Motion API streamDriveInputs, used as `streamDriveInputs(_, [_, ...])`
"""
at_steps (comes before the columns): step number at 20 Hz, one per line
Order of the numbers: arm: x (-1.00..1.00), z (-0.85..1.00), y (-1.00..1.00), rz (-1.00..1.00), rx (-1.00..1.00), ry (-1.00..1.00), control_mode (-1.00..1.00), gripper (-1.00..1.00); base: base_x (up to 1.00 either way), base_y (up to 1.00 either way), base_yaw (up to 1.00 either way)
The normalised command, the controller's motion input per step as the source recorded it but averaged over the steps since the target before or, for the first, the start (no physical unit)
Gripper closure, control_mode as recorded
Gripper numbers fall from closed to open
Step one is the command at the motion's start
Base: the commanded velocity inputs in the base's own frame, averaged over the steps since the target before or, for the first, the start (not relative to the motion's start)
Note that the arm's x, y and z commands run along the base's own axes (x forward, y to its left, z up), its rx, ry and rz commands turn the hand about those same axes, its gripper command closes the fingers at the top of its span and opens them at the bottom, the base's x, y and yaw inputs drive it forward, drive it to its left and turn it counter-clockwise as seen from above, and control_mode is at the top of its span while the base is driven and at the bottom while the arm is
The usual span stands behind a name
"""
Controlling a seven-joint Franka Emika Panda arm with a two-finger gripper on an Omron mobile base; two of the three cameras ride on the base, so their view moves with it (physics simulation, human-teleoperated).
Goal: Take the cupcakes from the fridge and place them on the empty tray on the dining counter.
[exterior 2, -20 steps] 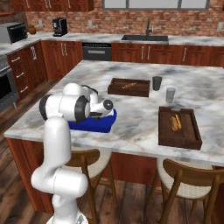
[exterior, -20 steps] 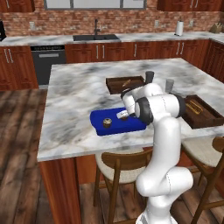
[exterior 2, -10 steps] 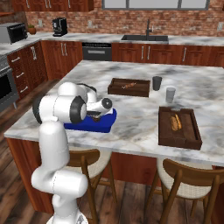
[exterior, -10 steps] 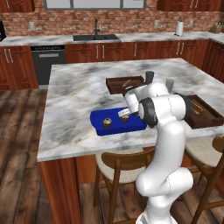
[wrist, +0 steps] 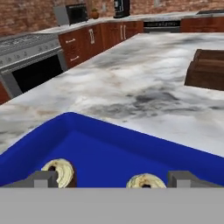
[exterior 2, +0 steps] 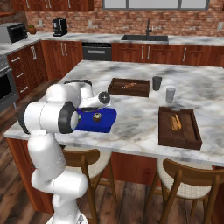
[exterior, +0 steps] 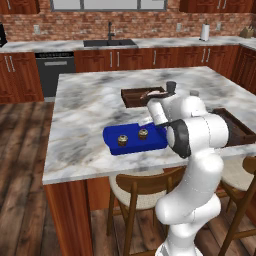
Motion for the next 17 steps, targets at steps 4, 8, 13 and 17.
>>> streamDriveInputs(4, [-0.82,1.0,-0.26,0.0,-0.01,0.0,-1.0,-1.0,0.0,0.0,0.0])
streamDriveInputs(8, [-0.98,1.0,-0.45,0.0,-0.01,0.0,-1.0,-1.0,0.0,0.0,0.0])
streamDriveInputs(13, [-1.0,1.0,-0.59,0.0,-0.02,0.0,-1.0,-1.0,0.0,0.0,0.0])
streamDriveInputs(17, [-0.97,1.0,-0.69,0.0,-0.01,0.0,-1.0,-1.0,0.0,0.0,0.0])
